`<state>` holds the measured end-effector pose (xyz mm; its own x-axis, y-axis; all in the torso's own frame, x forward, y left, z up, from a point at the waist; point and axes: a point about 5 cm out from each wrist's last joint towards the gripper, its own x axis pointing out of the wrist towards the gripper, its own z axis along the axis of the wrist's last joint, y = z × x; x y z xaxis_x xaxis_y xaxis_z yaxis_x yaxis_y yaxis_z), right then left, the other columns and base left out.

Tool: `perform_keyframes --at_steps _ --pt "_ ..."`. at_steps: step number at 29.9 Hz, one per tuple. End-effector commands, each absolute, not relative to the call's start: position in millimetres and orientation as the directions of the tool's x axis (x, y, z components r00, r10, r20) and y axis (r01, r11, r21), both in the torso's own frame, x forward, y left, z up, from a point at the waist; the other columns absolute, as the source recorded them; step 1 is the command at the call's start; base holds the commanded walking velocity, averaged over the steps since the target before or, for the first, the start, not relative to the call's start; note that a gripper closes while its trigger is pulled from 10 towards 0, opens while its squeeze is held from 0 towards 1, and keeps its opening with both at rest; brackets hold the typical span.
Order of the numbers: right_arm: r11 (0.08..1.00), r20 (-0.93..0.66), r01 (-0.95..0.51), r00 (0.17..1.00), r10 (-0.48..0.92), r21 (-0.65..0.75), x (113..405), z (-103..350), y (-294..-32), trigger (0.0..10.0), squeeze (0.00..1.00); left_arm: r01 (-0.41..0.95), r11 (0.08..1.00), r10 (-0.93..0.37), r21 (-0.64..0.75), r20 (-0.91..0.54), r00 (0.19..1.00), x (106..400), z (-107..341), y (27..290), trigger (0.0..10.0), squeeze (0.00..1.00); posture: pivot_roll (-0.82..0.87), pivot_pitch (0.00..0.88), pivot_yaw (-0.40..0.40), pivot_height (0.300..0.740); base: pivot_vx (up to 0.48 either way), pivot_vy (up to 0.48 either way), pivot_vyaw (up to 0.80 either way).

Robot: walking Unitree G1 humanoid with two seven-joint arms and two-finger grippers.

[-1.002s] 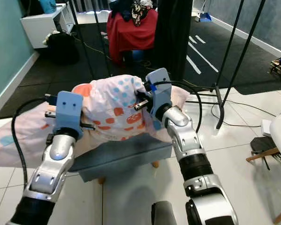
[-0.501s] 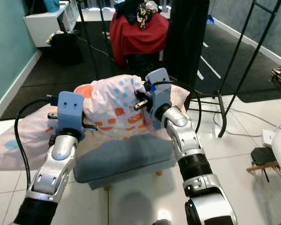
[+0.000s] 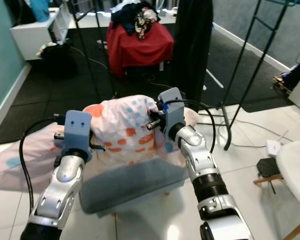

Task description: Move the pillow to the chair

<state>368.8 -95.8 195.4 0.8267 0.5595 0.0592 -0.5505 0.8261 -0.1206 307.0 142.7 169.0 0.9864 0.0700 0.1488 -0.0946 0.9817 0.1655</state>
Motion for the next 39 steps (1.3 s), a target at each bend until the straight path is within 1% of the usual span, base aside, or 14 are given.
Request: perform_keyframes --at_steps 1,6,16,17,18,21,24,32,39 --pt "0.785 0.085 -0.605 0.782 0.617 -0.132 362.4 196.9 -78.7 0.0 0.0 -0.049 0.986 0.017 0.158 0.198 0.98 301.6 179.2 131.3 10.0 0.0 -0.17 0.0 -0.011 0.73 0.0 0.0 0.0" --pt "0.779 0.082 -0.613 0.776 0.625 -0.134 360.5 194.5 -76.3 0.0 0.0 -0.058 0.984 0.025 0.171 0.188 0.982 299.2 176.0 131.5 10.0 0.0 -0.17 0.0 -0.012 0.74 0.0 0.0 0.0" --pt "0.745 0.059 -0.654 0.745 0.664 -0.132 351.0 183.7 -66.9 0.0 0.0 -0.059 0.986 0.033 0.153 0.167 0.985 292.1 168.5 130.7 10.0 0.0 -0.17 0.0 -0.024 0.74 0.0 0.0 0.0" --pt "0.743 0.053 -0.656 0.744 0.666 -0.13 348.8 180.9 -66.5 0.3 0.0 -0.058 0.987 0.033 0.153 0.162 0.986 290.1 167.1 130.3 10.0 0.0 -0.17 0.0 -0.025 0.74 0.0 0.0 0.0" --pt "0.738 0.036 -0.663 0.74 0.671 -0.126 344.9 175.4 -65.4 10.0 0.0 -0.057 0.987 0.033 0.151 0.155 0.987 287.3 165.2 130.0 10.0 0.0 -0.17 0.0 -0.026 0.74 0.0 0.0 0.0" --pt "0.734 0.024 -0.667 0.738 0.675 -0.123 342.3 171.5 -64.7 10.0 0.0 -0.056 0.987 0.034 0.15 0.149 0.988 285.5 163.9 129.9 10.0 0.0 -0.17 0.0 -0.026 0.74 0.0 0.0 0.0" --pt "0.706 -0.004 -0.699 0.711 0.704 -0.114 330.9 161.4 -56.9 10.0 0.0 -0.06 0.988 0.04 0.142 0.139 0.989 282.1 163.2 130.8 10.0 0.0 -0.17 0.0 -0.028 0.74 0.0 0.0 0.0" --pt "0.704 -0.008 -0.703 0.708 0.706 -0.102 328.1 159.4 -53.4 10.0 0.0 -0.052 0.991 0.035 0.127 0.135 0.99 282.2 163.7 131.0 10.0 0.0 -0.17 0.0 -0.027 0.74 0.0 0.0 0.0" --pt "0.723 -0.002 -0.683 0.727 0.686 -0.103 332.6 163.4 -57.9 10.0 0.0 -0.011 0.994 -0.001 0.105 0.112 0.994 281.4 162.2 127.0 10.0 0.0 -0.17 0.0 -0.028 0.74 0.0 -0.477 0.0"
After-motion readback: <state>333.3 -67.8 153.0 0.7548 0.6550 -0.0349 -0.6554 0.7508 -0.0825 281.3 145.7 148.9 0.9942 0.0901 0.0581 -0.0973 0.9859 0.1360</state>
